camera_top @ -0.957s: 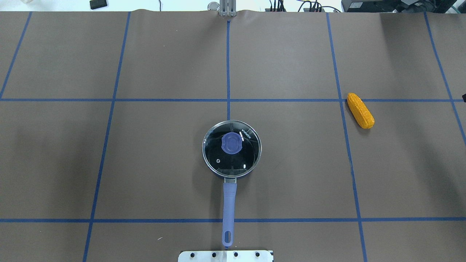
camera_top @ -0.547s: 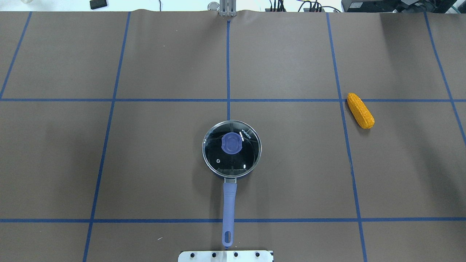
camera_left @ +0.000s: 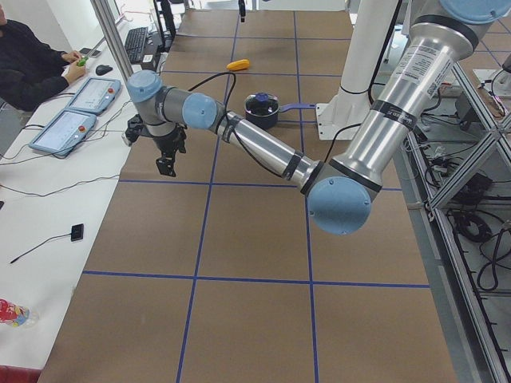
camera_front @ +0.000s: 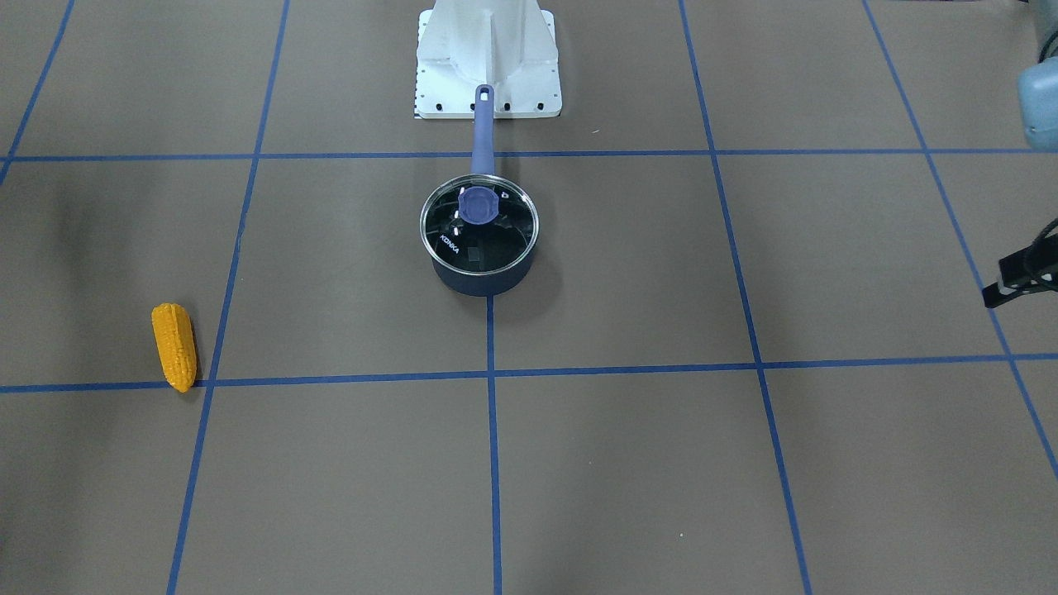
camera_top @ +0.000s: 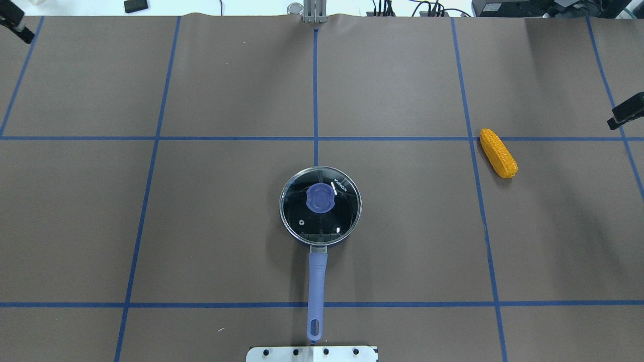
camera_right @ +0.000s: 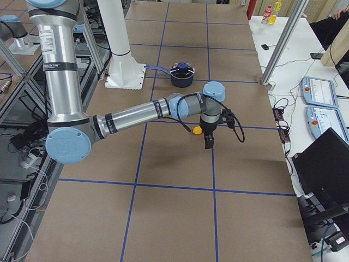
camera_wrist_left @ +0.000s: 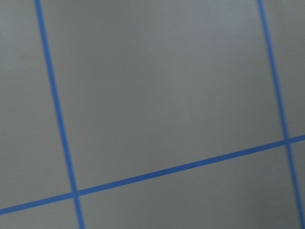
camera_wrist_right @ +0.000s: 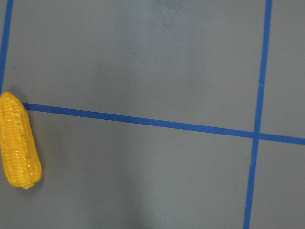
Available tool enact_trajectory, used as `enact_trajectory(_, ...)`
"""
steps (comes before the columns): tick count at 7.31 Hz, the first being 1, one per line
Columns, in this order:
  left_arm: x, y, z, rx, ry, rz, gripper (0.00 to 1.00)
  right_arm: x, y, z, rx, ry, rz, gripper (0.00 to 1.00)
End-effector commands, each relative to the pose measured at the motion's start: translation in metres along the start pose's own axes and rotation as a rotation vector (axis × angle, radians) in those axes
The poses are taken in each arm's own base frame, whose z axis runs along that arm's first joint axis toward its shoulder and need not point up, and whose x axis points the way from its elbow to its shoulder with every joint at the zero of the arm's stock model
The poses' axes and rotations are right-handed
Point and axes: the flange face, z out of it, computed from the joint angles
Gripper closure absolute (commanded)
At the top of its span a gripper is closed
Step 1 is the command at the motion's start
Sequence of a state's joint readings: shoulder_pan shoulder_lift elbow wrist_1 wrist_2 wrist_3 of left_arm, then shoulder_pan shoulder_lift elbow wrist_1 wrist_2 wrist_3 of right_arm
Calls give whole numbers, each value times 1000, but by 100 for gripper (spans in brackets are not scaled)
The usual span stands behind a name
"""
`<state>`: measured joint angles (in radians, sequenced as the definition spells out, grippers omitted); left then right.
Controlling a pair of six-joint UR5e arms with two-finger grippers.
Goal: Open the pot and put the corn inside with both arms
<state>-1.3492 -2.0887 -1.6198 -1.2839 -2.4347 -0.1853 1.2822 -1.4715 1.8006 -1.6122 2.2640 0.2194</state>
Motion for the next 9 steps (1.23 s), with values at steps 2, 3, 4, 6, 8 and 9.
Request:
enact_trajectory(2, 156, -16, 30, -32, 26, -7, 1, -35, -2, 21, -37, -14, -63, 0)
enact_trajectory(3, 213, -16, 40, -13, -11, -31, 1, -46, 0, 30, -56, -26, -74, 0)
enact_trajectory(4, 256, -11, 51, -17, -11, -21, 1, -59, 3, 42, -79, -28, -93, 0)
enact_trajectory(6, 357, 13, 88, 5, -56, -79, 1, -90, -3, 56, -102, -39, -86, 0)
enact_trajectory(8, 423, 38, 107, -18, -35, -88, 1, -126, -7, 69, -123, -48, -79, 0)
enact_trajectory(9, 449, 50, 114, -11, -35, -78, 1, -141, -14, 76, -131, -50, -68, 0)
